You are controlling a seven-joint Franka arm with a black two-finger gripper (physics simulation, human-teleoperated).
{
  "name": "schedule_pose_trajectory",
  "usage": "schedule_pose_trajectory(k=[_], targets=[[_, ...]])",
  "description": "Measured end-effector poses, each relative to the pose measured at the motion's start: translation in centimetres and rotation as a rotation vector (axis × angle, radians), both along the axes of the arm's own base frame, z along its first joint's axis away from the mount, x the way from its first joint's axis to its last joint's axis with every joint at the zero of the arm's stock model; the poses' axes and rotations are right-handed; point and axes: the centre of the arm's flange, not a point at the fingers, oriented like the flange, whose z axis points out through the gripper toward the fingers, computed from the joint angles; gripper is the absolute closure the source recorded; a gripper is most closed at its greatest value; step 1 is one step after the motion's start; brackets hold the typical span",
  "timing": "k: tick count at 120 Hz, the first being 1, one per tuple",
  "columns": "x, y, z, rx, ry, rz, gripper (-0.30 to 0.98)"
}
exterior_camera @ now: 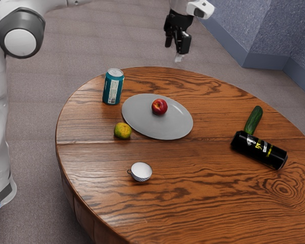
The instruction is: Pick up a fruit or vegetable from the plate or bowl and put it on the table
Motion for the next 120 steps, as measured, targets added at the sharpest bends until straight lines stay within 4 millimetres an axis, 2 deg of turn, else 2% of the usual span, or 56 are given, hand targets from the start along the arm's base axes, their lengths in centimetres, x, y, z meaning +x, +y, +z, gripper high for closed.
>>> schedule_pose_trajectory(k=[9, 18, 22, 26, 30, 40, 44, 50, 57, 66, 71, 75, 84, 101, 108, 120], targets=[[-0.2, 0.3, -0.1, 0.001, 0.011, 0.003, 0.0], [-0.2, -0.3, -0.1, 0.002, 0.02, -0.011, 0.0], [-0.4, -0.7, 0.5, 0.003, 0.011, -0.019, 0.0], [-1.1, -1.1, 2.4, 0.011, -0.021, -0.028, 0.0], [-2.1, -1.6, 5.3, 0.03, -0.07, -0.035, 0.0], [-5.9, -3.4, 11.7, 0.062, -0.184, -0.063, 0.0], [-6.9, -4.3, 12.9, 0.069, -0.204, -0.078, 0.0], [-7.6, -5.5, 13.5, 0.074, -0.207, -0.102, 0.0], [-7.0, -7.0, 12.6, 0.077, -0.179, -0.132, 0.0], [-4.2, -8.9, 8.7, 0.079, -0.085, -0.17, 0.0], [-2.6, -9.3, 6.7, 0.081, -0.048, -0.176, 0.0], [-1.6, -8.7, 5.6, 0.081, -0.026, -0.165, 0.0], [0.6, -6.0, 3.1, 0.081, 0.01, -0.118, 0.0], [4.5, -3.1, -1.9, 0.065, 0.064, -0.077, 0.0], [5.3, -2.1, -2.8, 0.052, 0.065, -0.064, 0.0], [6.0, -1.8, -3.4, 0.041, 0.053, -0.063, 0.0]])
